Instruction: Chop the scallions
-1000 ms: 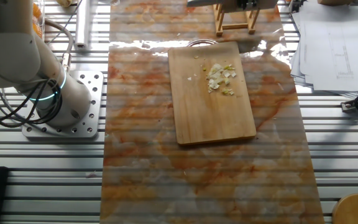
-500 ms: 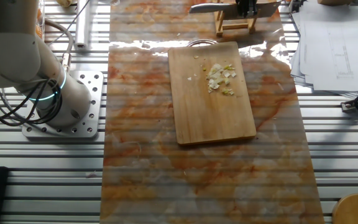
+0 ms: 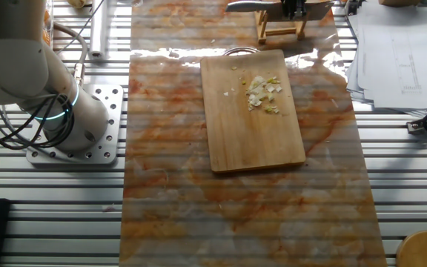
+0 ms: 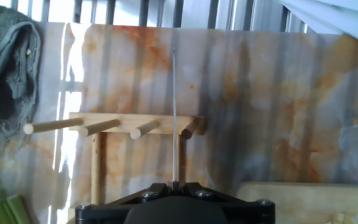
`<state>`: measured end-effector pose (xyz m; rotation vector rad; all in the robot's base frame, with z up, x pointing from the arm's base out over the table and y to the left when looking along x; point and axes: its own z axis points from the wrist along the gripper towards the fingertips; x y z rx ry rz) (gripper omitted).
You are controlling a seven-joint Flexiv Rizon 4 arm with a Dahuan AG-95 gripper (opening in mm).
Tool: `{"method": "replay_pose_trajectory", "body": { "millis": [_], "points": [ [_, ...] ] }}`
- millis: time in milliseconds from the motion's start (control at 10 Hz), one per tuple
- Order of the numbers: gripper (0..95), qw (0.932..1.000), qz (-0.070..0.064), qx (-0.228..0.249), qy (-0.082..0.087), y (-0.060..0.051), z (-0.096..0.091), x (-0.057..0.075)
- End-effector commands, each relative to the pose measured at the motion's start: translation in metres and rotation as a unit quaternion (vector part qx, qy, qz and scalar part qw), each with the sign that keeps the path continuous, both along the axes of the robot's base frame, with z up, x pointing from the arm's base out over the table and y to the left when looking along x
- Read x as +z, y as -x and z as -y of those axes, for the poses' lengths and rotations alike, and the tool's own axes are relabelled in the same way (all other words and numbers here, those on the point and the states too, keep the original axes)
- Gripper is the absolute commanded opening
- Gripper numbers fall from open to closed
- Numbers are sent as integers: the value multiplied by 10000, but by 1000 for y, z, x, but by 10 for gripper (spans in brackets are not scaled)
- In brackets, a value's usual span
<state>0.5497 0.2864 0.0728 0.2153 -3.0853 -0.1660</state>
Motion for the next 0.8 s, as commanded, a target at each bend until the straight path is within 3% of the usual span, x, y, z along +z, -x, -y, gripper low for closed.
{"method": "replay_pose_trajectory", "body": {
  "millis": [100,400,800],
  "points": [
    [0,9997,80,196,89,0,1,-2],
    [0,9987,140,444,188,-2,2,-7],
    [0,9994,70,301,173,-3,1,-10]
  ]
}}
